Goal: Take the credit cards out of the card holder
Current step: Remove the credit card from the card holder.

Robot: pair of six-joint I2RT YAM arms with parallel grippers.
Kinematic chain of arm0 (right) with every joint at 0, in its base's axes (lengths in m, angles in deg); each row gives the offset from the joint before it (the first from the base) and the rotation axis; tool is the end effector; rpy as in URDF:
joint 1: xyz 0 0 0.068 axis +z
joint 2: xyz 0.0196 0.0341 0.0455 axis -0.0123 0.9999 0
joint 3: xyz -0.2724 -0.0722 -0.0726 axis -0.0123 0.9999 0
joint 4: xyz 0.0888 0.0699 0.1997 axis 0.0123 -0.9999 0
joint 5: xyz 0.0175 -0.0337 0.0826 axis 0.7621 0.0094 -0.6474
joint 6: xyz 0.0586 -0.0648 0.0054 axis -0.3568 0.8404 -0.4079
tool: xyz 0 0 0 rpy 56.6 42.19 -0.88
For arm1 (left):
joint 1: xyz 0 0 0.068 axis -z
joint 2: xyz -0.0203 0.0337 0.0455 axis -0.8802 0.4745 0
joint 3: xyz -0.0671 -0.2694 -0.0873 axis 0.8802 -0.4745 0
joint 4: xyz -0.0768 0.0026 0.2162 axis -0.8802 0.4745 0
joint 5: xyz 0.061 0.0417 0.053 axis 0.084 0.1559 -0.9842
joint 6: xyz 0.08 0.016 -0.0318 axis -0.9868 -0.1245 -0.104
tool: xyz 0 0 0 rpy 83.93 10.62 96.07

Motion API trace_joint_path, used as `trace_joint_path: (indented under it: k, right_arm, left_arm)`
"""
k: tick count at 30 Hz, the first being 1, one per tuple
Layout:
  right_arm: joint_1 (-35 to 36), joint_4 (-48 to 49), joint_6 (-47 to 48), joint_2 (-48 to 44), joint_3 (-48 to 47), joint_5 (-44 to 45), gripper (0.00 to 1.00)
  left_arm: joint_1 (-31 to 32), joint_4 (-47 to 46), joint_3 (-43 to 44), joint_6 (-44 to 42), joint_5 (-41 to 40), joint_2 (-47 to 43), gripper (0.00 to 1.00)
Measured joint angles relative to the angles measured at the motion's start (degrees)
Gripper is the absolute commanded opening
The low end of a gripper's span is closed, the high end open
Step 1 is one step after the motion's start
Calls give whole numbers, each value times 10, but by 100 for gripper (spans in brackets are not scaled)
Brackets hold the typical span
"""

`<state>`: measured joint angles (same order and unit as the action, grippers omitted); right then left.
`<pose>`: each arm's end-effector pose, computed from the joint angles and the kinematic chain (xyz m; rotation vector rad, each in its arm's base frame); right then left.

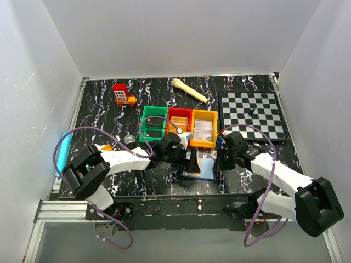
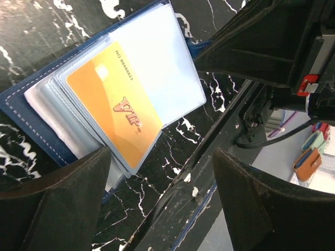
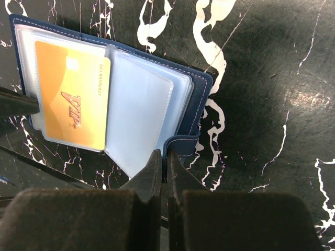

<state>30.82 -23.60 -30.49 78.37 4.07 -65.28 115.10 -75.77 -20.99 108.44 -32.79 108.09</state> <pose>0.1541 0.1065 0.1782 -0.1278 2.6415 0.5512 0.1662 -0.2712 0.1865 0.5686 2.5302 -1.1390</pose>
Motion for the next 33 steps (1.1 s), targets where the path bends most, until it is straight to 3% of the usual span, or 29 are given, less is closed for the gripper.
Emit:
trace_joint_path:
  k: [2,6,9,17,18,21,23,28,33]
  right_arm:
    - [0,0,0,0,0,0,4]
    - [0,-7,-4,-9,0,5,35]
    - [0,-25,-7,-25,0,18,43]
    - [0,-58,-2,-76,-31,22,41]
    - [0,-45,-4,-91,-30,7,41]
    - [0,29,-23,-116,-17,-55,41]
    - [0,71,-39,-103,-13,-92,41]
    - [0,148,-73,-25,3,-139,43]
    - [0,196,-105,11,32,-156,45]
  left_arm:
    - [0,14,0,-2,-15,-10,78]
    - [0,52,-8,-9,-50,-61,79]
    - [-2,74,-20,-16,-72,-110,79]
    - [-10,103,-40,-25,-101,-187,77]
    - [-11,98,-40,-25,-100,-187,75]
    - [-14,71,-41,-25,-89,-173,47]
    - [-21,47,-41,-21,-71,-148,38]
    - [-63,-9,-41,-6,-2,-68,33]
    - [-80,-31,-42,2,15,-28,31]
